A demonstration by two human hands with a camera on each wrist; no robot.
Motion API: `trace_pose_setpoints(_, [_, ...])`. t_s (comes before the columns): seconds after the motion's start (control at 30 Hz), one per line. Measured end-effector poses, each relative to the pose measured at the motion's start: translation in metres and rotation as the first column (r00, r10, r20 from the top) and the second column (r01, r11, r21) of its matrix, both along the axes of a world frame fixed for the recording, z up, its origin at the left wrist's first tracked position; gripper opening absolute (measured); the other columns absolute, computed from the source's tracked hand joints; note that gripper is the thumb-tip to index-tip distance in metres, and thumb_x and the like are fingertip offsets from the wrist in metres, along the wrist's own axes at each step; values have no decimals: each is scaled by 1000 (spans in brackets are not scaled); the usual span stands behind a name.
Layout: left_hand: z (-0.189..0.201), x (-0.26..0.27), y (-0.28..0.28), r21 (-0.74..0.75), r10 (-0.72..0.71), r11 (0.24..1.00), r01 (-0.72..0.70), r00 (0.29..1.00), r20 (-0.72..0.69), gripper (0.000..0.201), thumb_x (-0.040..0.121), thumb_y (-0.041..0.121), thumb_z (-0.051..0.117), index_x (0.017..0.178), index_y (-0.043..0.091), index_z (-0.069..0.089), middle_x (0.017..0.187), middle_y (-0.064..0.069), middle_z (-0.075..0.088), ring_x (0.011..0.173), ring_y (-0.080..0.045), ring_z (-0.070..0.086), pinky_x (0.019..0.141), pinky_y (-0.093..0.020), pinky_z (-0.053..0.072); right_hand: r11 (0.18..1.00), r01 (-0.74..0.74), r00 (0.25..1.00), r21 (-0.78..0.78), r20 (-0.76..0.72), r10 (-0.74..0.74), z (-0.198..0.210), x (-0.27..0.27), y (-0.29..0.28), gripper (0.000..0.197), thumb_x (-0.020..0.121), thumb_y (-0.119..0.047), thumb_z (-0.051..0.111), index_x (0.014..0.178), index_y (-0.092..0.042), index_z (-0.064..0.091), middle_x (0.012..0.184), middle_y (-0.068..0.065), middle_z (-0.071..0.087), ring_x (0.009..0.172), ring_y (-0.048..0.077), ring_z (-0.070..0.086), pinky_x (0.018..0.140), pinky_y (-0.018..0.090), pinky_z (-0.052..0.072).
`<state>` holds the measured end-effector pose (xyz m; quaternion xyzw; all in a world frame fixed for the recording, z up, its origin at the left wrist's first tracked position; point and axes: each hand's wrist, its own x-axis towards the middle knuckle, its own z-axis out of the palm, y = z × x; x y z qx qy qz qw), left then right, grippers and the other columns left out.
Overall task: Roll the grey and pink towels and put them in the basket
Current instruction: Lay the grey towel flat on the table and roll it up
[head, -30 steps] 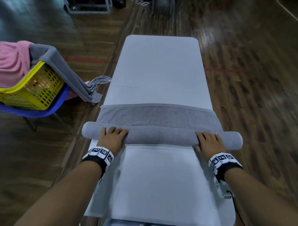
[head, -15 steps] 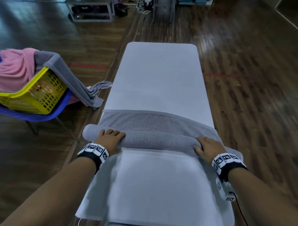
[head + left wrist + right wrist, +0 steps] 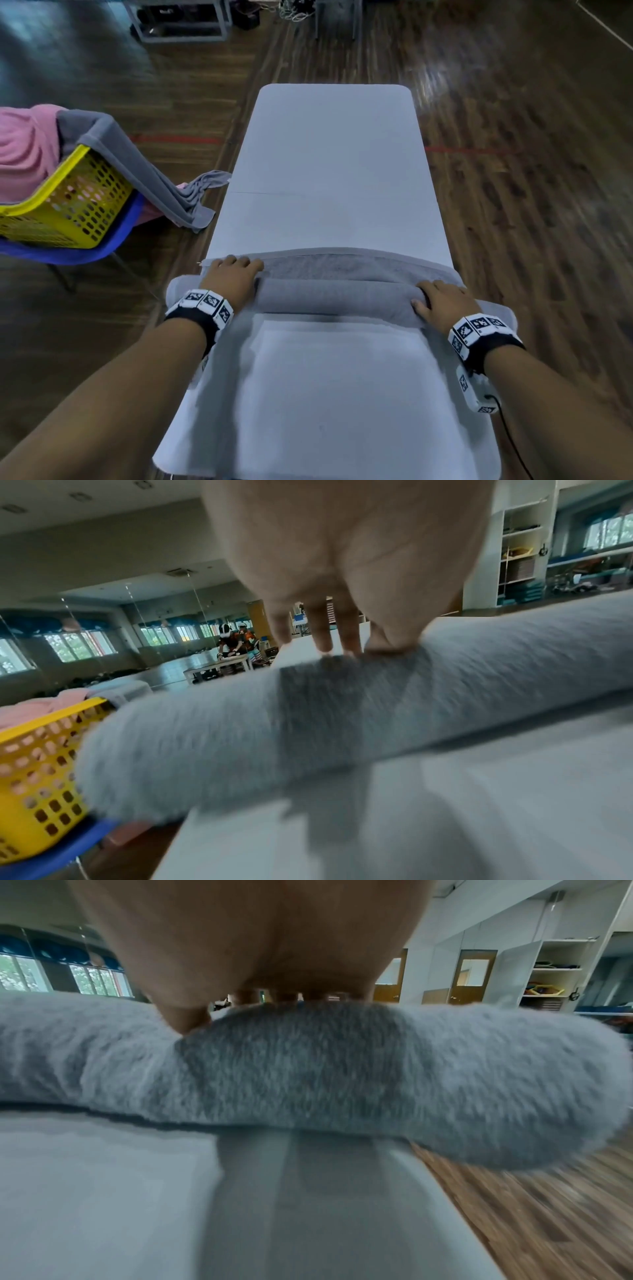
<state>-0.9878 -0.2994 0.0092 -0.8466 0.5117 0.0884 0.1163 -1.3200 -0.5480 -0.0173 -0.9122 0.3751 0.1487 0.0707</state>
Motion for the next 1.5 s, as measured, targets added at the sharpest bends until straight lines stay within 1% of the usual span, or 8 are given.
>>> trace_pose_setpoints(0.2, [-27,-29,22,-39,-46,998,44,998,-53,64,85,61,44,140,29,38,142,2,47,129,-26,41,110,-49,25,974,-40,944,-221,312,110,-8,0,21,19,87,-31,62,99,-16,64,94,9,61,85,34,59,76,41,45])
trace_pose_setpoints(0.3, [-33,-25,22,13,3,1000,-2,999,-54,68,88,49,52,148,32,25,151,6,36,138,-23,31,116,-51,16,988,-43,980,-148,186,70,-12,-1,31,44,89,-53,51,119,-22,56,115,4,60,104,28,56,91,41,41])
trace_pose_setpoints(0.57, [-1,-4,-12,200,125,976,-82,969,-213,39,77,52,51,112,34,47,87,10,62,97,-21,57,110,-53,20,992,-116,993,50,23,115,12,14,-6,44,78,-52,49,115,-30,54,110,-4,67,100,21,62,91,37,43])
trace_pose_setpoints(0.77, [-14,-15,5,-146,38,989,-28,997,70,43,89,38,48,131,31,46,131,-1,56,119,-27,50,108,-48,28,977,-18,976,-211,208,63,8,12,-3,45,88,-47,51,124,-19,53,121,6,59,109,28,55,94,43,42])
trace_pose_setpoints(0.93, [-32,-27,22,-2,38,999,-38,999,-14,70,87,55,51,147,33,23,150,5,35,138,-22,31,113,-58,13,978,-8,989,-208,141,38,-8,7,18,66,78,-52,63,133,-17,48,133,7,52,124,30,46,110,48,26])
trace_pose_setpoints(1.23, [-1,13,-14,-96,294,946,-310,944,-150,38,91,23,46,127,32,43,132,1,55,125,-25,46,109,-53,27,958,194,972,-210,171,-159,20,28,-24,38,86,-41,56,119,-23,53,122,6,58,114,29,53,103,48,34])
trace_pose_setpoints(1.37, [5,-2,-10,-284,488,822,-493,868,-95,26,93,28,51,118,28,55,132,-3,53,122,-29,47,107,-55,29,786,618,698,-1,462,-548,27,28,-21,43,86,-31,64,120,-8,51,125,21,52,111,42,51,89,48,46])
trace_pose_setpoints(1.5, [3,-23,-5,-285,706,316,-905,425,-566,26,89,35,59,110,18,58,128,-12,50,118,-39,49,106,-56,33,478,780,300,403,430,-852,21,26,-12,52,86,-33,63,120,1,45,128,25,47,102,42,55,79,42,44])
